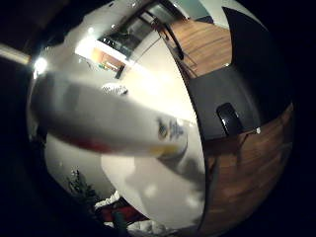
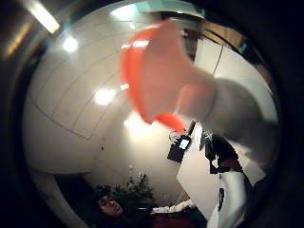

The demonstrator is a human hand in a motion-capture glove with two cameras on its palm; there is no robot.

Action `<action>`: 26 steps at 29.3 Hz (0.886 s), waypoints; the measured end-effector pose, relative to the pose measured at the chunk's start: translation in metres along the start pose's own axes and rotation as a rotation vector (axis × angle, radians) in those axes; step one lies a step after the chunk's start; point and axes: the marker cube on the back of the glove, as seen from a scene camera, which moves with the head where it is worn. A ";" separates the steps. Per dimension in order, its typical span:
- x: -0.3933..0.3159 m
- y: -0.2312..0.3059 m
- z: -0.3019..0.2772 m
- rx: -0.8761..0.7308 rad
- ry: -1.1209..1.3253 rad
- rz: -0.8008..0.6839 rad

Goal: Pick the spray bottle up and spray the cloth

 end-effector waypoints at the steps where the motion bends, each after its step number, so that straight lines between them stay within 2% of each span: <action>1: 0.010 -0.004 -0.001 -0.037 -0.005 0.017; 4: 0.027 -0.002 -0.001 -0.093 -0.033 0.036; 10: 0.027 0.012 -0.005 0.022 -0.063 -0.013; 17: 0.017 -0.007 0.017 0.046 -0.051 -0.048; 23: 0.015 -0.025 0.036 0.047 0.016 -0.076; 26: 0.002 -0.030 0.045 0.052 0.125 -0.062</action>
